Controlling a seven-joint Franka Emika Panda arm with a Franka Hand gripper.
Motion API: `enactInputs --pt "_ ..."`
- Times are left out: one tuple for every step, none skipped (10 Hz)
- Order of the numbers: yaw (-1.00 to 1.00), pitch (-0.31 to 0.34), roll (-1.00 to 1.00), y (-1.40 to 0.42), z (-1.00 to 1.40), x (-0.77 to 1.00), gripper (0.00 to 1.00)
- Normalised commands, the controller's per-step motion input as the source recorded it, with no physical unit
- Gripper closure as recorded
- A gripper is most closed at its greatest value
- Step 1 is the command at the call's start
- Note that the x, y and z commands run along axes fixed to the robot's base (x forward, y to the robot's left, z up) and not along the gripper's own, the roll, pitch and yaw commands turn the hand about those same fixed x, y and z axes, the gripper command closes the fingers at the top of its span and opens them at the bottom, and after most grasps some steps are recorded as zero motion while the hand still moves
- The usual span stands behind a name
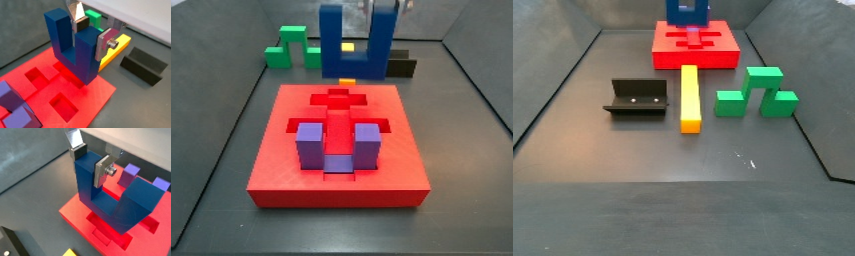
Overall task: Pick up the blue object. Move up. Place the blue object on the fixture. Regrasp the blue object. Move to above the board. Insert the blue object.
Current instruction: Insert the blue object.
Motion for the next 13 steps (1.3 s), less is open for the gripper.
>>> enactInputs --pt "0.0 -0.09 0.0 0.07 -0.61 0.0 1.0" --pt "0.0 -0.096 -0.01 0.07 -0.48 0.0 1.0" --pt "0.0 -0.1 0.0 0.0 -0.33 -0.06 1.0" --pt "0.0 -0.071 -0.01 0.0 -0.21 -0.11 1.0" --pt "0.0 -0.09 -0.03 0.0 -0.13 -0.11 1.0" --pt "0.0 -0.127 0.0 0.0 -0.21 -0.12 1.0" --pt "0.0 -0.134 0.0 0.01 -0.26 -0.17 1.0" --pt "0.01 -0.143 0.0 0.01 -0.19 -0.16 1.0" --pt "0.02 -0.159 0.0 0.03 -0.15 -0.16 1.0" --pt "0.03 -0.214 -0.02 0.04 -0.05 -0.19 1.0" --pt "0.02 -0.219 0.0 0.02 0.0 -0.19 1.0" --pt "0.03 -0.196 0.0 0.0 0.0 -0.21 1.0" --pt "0.05 -0.17 0.0 0.0 -0.01 -0.12 1.0"
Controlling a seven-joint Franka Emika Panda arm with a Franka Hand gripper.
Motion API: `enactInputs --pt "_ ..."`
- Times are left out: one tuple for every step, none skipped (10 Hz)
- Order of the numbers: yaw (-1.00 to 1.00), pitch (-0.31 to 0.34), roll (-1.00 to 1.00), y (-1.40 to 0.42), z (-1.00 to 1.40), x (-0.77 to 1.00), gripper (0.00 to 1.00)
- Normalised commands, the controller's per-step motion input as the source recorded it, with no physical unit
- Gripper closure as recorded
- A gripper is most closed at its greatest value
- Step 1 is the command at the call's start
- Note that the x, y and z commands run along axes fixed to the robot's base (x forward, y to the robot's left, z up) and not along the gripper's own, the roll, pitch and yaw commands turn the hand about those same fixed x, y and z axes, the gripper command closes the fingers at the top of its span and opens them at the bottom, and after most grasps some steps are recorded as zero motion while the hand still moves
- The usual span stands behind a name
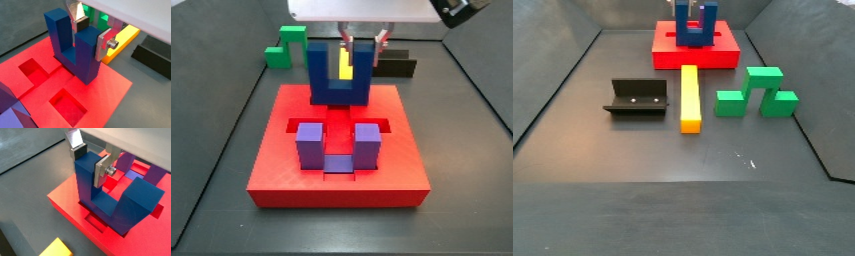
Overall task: Pick up the blue object. Move up. Place the blue object on the fixture. Regrasp the blue object. Move to above the board. Insert the blue object.
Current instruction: Insert the blue object.
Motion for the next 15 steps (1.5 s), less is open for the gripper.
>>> enactInputs --pt "0.08 -0.167 0.01 0.0 -0.07 -0.11 1.0" --pt "0.12 -0.159 0.04 0.0 -0.08 -0.02 1.0" --pt "0.13 -0.14 0.07 0.05 -0.1 0.0 1.0" --pt "0.14 -0.13 0.08 0.09 -0.07 0.0 1.0" --pt "0.13 -0.06 0.14 0.07 -0.06 0.0 1.0" --pt "0.07 0.0 0.16 0.02 -0.07 0.02 1.0" --pt "0.02 0.0 0.18 0.0 -0.09 0.0 1.0" --pt "0.0 0.026 0.16 0.0 -0.07 0.0 1.0" --pt "-0.12 0.064 0.14 0.0 -0.04 0.0 1.0" --pt "-0.12 0.099 0.17 0.03 0.0 0.0 1.0" --pt "-0.09 0.089 0.19 0.03 -0.02 0.0 1.0" --pt "-0.06 0.099 0.22 0.03 0.0 0.0 1.0" --pt "-0.03 0.066 0.16 0.0 -0.03 0.0 1.0" --pt "0.0 0.0 0.13 0.0 -0.16 0.0 1.0" --pt "0.0 0.0 0.14 -0.04 -0.23 0.0 1.0"
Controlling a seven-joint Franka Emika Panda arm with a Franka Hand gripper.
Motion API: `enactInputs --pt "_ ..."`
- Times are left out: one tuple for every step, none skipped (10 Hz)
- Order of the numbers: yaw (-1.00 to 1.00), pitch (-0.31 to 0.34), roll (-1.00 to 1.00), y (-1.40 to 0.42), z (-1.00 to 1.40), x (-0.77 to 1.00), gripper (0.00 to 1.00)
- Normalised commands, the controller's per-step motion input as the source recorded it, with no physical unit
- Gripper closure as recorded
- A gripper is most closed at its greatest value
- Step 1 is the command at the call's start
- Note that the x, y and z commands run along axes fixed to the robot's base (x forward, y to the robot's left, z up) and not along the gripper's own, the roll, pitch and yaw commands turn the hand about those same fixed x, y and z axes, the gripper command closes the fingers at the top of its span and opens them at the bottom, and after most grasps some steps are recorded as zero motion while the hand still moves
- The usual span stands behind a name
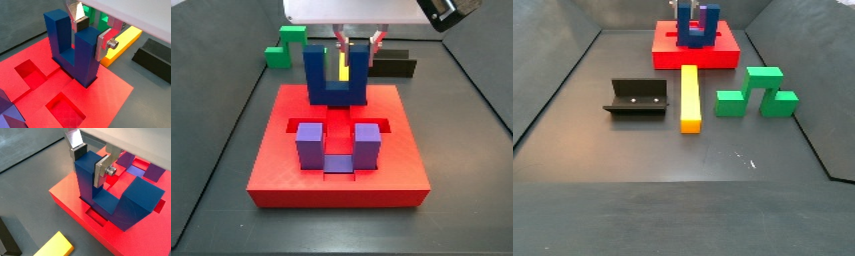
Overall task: Pick up the blue object. Move up. Place the blue object on the fixture. Regrasp the blue object. Move to above the board. Insert the blue object.
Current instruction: Insert the blue object.
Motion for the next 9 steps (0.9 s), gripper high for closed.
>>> enactInputs --pt "0.0 0.004 0.19 -0.07 -0.38 0.0 1.0" --pt "0.0 0.0 0.22 -0.09 -0.51 0.0 1.0" --pt "0.0 0.0 0.25 -0.11 -0.58 0.0 1.0" --pt "0.0 0.0 0.27 -0.13 -0.59 0.01 1.0" --pt "0.0 0.003 0.29 -0.13 -0.58 0.07 1.0" --pt "-0.03 0.0 0.27 -0.14 -0.58 0.11 1.0" --pt "-0.04 0.0 0.21 -0.14 -0.52 0.12 1.0" --pt "0.0 0.0 0.0 0.0 -0.09 0.0 1.0" --pt "0.0 0.0 0.0 0.0 0.0 0.0 1.0"
